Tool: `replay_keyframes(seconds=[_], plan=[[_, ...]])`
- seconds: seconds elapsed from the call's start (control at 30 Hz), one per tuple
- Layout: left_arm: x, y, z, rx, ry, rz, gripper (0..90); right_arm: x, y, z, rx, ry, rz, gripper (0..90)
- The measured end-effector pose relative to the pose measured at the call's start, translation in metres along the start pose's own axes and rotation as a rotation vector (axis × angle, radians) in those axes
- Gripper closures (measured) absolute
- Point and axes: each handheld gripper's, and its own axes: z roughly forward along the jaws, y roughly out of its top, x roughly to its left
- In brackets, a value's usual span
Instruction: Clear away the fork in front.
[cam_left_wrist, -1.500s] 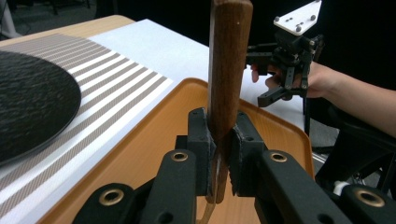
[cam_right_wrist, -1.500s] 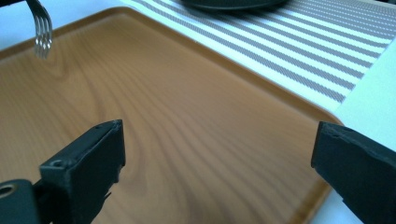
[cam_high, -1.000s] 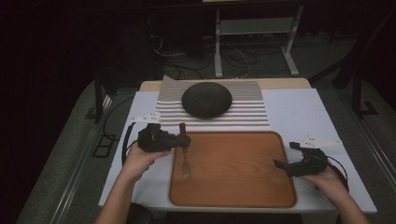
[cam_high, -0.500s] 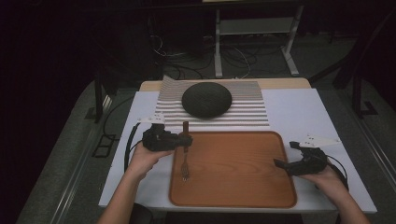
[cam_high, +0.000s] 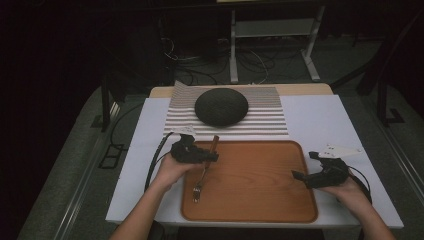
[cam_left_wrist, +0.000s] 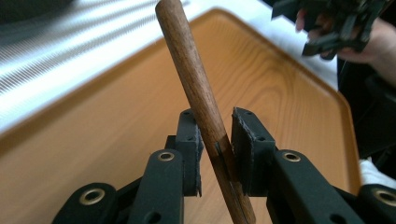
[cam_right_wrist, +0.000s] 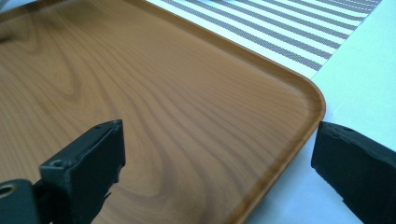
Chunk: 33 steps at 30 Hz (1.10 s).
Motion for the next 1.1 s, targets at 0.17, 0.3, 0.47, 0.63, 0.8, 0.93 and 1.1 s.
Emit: replay_keyframes(seconds=[0.17,0.3,0.47,0.63,0.8,0.93,1.1], plan=[[0.004,-0.005,0.015,0.063,-0.001,-0.021,72.3,0.001,0.0,0.001,0.005,0.001,-0.005,2.9],[0.006,-0.01,0.022,0.107,0.017,-0.018,72.3,0.001,0.0,0.002,0.006,0.002,-0.007,2.9],[0.007,-0.01,0.022,0.103,0.04,-0.009,69.4,0.002,0.001,0.002,0.006,0.002,-0.009,2.9],[0.007,-0.01,0.019,0.096,0.073,0.001,65.6,0.002,0.001,0.002,0.005,0.003,-0.01,2.9],[0.002,-0.005,0.01,0.051,0.111,0.041,66.2,0.002,0.001,0.001,0.005,0.002,-0.012,2.9],[-0.008,0.003,0.002,0.014,0.124,0.086,81.7,0.002,0.001,0.001,0.003,0.003,-0.011,2.9],[-0.022,0.012,0.012,0.04,0.099,0.117,89.6,0.001,0.0,0.001,0.004,0.003,-0.007,2.9]])
